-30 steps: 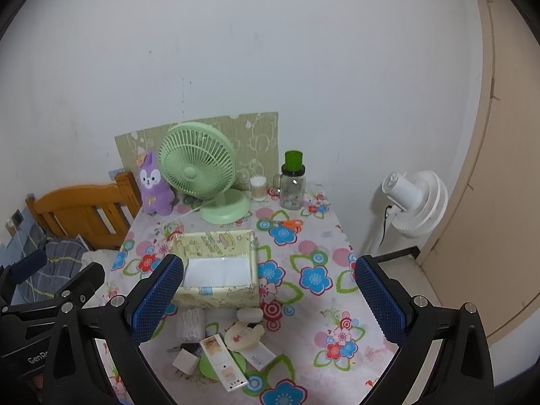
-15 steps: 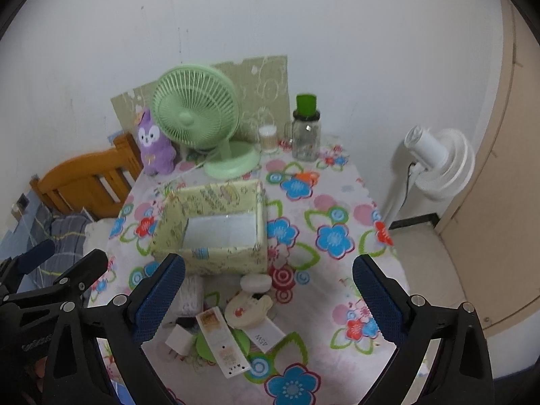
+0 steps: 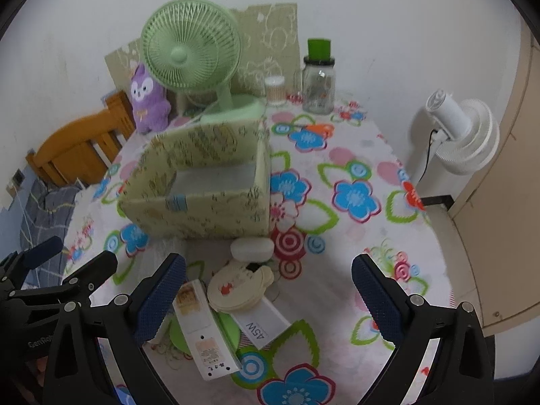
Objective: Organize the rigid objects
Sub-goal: 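Grasp the small white charger with the left tool while the right tool grasps the large white charger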
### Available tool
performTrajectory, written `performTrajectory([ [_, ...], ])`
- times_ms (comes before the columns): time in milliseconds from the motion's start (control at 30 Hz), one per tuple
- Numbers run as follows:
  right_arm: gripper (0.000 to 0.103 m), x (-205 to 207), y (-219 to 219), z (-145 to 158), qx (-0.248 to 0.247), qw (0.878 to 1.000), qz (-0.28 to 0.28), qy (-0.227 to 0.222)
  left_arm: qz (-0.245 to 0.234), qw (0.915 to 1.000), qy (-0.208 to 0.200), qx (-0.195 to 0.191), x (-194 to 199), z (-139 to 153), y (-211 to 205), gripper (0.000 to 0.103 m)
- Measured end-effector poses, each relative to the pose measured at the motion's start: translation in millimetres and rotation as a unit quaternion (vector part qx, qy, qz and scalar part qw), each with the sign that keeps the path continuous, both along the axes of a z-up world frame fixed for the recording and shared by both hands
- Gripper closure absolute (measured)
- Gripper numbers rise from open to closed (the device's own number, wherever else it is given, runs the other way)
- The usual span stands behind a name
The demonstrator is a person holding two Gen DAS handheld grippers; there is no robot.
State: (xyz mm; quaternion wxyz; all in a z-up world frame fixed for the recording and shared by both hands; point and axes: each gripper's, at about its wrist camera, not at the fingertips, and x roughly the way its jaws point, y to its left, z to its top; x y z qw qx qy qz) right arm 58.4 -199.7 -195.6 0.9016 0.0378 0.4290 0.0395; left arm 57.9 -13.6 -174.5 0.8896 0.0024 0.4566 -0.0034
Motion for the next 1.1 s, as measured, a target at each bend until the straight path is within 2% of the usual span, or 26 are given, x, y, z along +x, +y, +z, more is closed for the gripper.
performTrajectory([
  [267,0.003,2,9,-43,-0.015,1.000,0.006,0.023,0.006,0.9991,0.043,-0.004,-1,-45,7,0.002],
  [633,0.005,3,9,-89,-0.029,0.998,0.003,0.059,0.000,0.9971,0.076,-0.006,-6,-88,7,0.007],
  [1000,0.006,6,14,-116,-0.027,0.996,0.021,0.079,0.002,0.9955,0.094,-0.013,-6,-110,5,0.018],
  [1100,0.010,10,12,-119,-0.010,0.997,0.019,0.076,0.006,0.9954,0.094,-0.018,-7,-110,5,0.020],
])
